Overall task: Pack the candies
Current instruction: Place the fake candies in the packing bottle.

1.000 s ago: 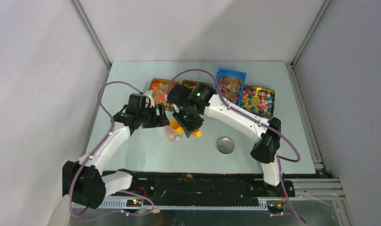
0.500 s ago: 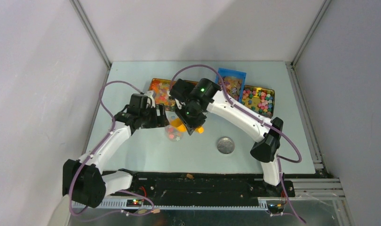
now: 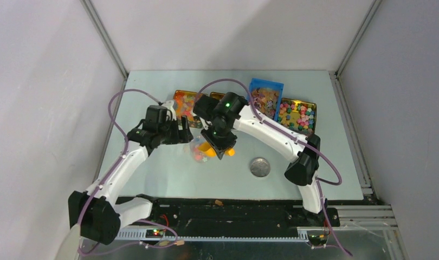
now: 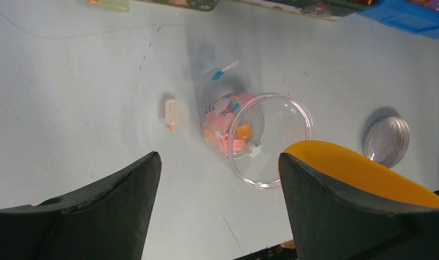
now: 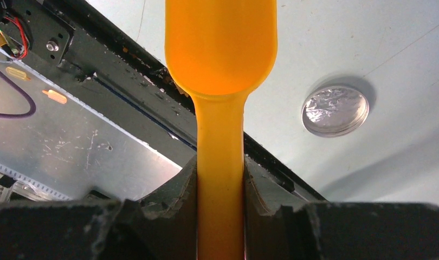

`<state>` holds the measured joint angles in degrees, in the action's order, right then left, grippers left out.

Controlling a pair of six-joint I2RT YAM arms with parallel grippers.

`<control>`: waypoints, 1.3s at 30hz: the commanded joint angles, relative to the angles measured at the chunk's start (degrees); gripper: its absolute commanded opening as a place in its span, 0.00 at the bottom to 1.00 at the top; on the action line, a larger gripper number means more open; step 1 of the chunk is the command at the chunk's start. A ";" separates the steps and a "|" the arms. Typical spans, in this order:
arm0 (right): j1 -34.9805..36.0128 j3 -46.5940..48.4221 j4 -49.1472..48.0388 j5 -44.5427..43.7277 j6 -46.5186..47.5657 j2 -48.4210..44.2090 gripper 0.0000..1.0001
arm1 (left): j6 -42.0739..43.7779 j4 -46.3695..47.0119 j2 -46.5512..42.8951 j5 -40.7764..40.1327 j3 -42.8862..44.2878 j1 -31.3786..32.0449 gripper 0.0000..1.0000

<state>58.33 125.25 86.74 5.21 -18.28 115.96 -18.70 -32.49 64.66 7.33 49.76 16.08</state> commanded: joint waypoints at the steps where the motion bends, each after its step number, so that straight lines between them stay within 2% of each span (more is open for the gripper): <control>1: 0.48 3.27 1.96 0.38 1.26 1.04 0.00 | 2.15 -0.42 -2.13 -2.01 2.96 0.24 0.87; 17: 1.42 7.72 5.14 -3.67 1.31 5.09 0.00 | 7.22 -4.83 -2.68 -10.16 2.90 0.27 0.87; 29: 1.63 7.96 5.10 -8.01 2.35 4.81 0.00 | 5.27 -4.38 -4.95 -8.07 2.43 0.27 0.90; 39: 2.24 6.96 4.75 -8.37 2.60 5.07 0.00 | 4.74 -5.04 -5.90 -8.27 2.36 0.42 0.90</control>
<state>59.66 130.23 89.43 -2.00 -16.64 121.08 -13.52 -37.65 60.03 -1.10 51.22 16.12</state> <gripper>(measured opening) 0.303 0.899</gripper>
